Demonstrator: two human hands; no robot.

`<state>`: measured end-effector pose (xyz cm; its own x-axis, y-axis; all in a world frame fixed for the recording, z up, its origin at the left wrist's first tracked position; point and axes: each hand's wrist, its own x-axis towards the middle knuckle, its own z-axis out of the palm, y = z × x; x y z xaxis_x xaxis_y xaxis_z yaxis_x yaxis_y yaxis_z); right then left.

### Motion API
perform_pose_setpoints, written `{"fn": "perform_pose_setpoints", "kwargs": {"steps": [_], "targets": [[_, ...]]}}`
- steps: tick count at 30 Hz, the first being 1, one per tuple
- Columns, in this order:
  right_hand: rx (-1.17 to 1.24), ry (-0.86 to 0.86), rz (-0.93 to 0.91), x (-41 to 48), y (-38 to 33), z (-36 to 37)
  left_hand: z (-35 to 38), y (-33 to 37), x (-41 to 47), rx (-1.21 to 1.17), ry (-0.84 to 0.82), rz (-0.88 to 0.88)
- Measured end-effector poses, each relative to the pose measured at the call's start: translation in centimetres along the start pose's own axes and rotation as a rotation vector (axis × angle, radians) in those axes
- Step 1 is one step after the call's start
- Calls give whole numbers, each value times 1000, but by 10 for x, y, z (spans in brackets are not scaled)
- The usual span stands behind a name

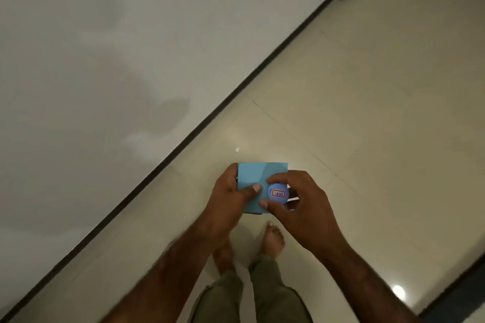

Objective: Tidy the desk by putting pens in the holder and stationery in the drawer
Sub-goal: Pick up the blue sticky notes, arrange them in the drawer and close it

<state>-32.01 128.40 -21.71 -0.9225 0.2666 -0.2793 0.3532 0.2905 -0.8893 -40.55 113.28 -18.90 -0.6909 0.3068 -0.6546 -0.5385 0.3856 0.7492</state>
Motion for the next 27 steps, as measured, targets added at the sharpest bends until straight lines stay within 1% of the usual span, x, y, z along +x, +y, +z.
{"fn": "perform_pose_setpoints", "kwargs": {"steps": [3,7,13,18,20,25,27], "targets": [[-38,-60,-98,-13,-51,11,-30,14,-43,-98,93,21],[-54,-181,-213,-34,-120,31,-76,18,-110,-230,224,94],[-67,-374,-442,-101,-200,90,-137,-13,-230,-412,422,205],[-83,-557,-622,-196,-245,154,-171,-68,-358,-545,557,318],[-83,-645,-688,-243,-258,181,-178,-98,-415,-586,638,350],[-47,-894,-807,-351,-283,252,-187,-164,-546,-662,854,353],[-44,-1026,-843,-398,-290,287,-190,-194,-600,-688,973,351]]}}
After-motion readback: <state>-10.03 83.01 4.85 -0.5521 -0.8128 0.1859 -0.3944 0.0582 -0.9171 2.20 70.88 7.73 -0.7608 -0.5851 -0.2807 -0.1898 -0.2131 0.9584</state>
